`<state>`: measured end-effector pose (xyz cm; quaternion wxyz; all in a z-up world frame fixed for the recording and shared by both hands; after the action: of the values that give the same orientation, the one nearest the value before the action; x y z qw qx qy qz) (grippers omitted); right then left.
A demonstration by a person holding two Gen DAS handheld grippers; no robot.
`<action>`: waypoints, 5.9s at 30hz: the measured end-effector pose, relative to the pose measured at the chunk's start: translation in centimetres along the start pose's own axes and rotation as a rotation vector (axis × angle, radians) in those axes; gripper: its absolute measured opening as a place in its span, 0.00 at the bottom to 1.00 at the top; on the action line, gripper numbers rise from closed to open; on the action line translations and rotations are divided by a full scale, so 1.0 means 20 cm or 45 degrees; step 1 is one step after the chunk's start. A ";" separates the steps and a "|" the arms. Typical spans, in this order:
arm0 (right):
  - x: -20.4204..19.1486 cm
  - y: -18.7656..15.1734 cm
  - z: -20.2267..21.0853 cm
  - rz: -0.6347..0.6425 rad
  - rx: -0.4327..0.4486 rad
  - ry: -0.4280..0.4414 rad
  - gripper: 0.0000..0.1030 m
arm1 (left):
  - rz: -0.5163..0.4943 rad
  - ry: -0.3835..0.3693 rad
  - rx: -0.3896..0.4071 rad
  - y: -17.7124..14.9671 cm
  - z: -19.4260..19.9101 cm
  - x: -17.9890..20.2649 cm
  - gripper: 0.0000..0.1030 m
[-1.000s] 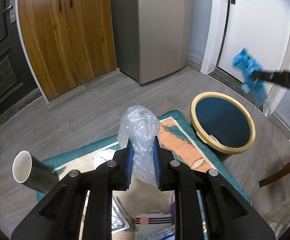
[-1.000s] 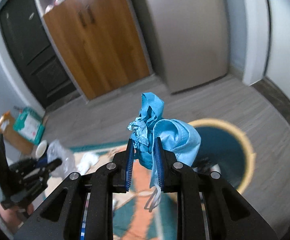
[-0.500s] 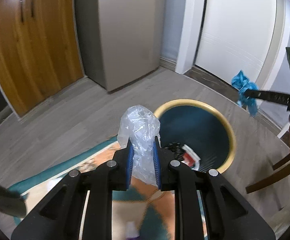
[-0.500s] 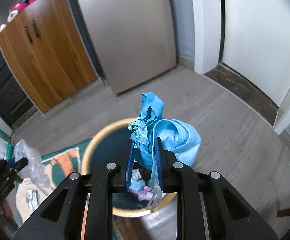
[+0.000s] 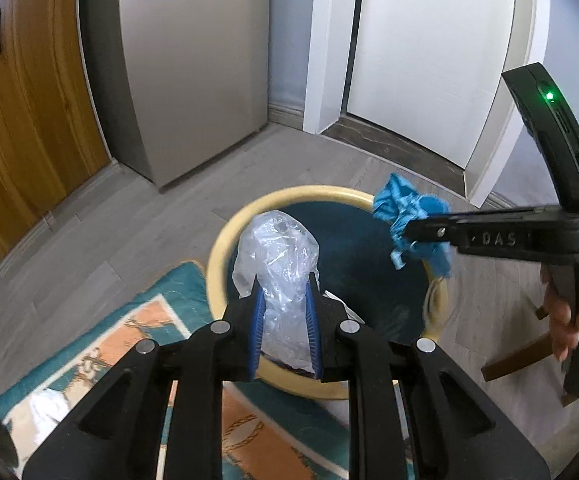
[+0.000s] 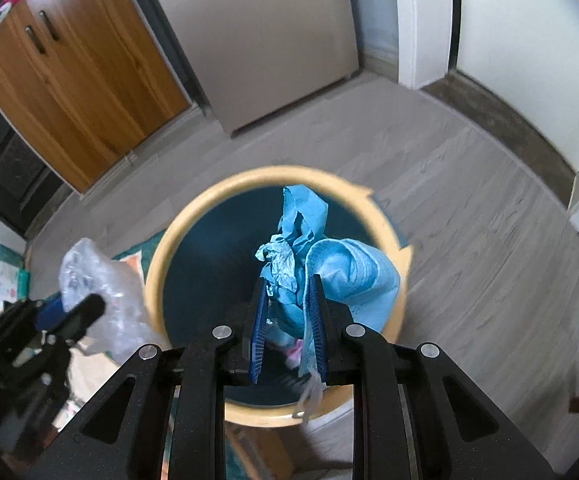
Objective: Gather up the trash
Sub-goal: 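Carry the plastic bag and glove over the bin and open both tools, then move both open tools back over the mat, then grasp the blue wipes package with the left tool and lift it, then grasp the purple spray bottle with the right tool, then carry the wipes package and spray bottle over the bin and open both tools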
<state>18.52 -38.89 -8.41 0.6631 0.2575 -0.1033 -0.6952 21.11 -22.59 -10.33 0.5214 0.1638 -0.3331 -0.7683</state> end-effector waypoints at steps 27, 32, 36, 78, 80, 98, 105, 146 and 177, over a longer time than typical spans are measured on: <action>-0.11 0.05 0.08 0.050 0.146 0.038 0.80 | 0.053 0.097 0.046 -0.07 0.10 -0.09 0.73; -0.16 0.04 0.15 0.053 0.179 0.082 0.90 | 0.067 0.134 0.081 -0.07 0.23 -0.15 0.83; -0.25 0.02 0.23 0.099 0.212 0.077 0.92 | 0.119 0.156 0.102 -0.10 0.39 -0.24 0.83; -1.05 -0.64 0.10 0.301 -0.071 0.101 0.94 | 0.299 0.354 -0.228 -1.10 0.89 -0.74 0.76; -1.06 -0.65 0.10 0.311 -0.072 0.102 0.94 | 0.310 0.331 -0.278 -1.13 0.84 -0.73 0.68; -1.02 -0.60 0.14 0.269 -0.047 0.126 0.94 | 0.255 0.294 -0.174 -0.89 1.07 -0.72 0.20; -1.04 -0.62 0.13 0.247 -0.047 0.124 0.94 | 0.113 0.461 -0.093 -0.69 1.26 -0.80 0.20; -1.26 -0.81 -0.36 0.417 -0.371 0.113 0.44 | 0.327 0.417 -0.027 -0.55 1.01 -1.03 0.20; -1.04 -0.20 0.35 0.380 0.228 0.071 0.33 | 0.314 0.376 0.005 -0.46 0.97 -0.93 0.20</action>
<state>11.40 -19.68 0.15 0.7360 0.3166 -0.1835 -0.5695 10.65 3.00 -4.33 0.6545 0.2337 -0.2721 -0.6655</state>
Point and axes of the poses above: each gripper's, at about its wrist camera, not at the fingertips, and z roughly against the way its jaws point, x to its right, y to its top, the point moved 2 cm from there along -z, roughly the way its jaws point, and after that the axes turned 5 degrees about z, right-handed, at the moved point
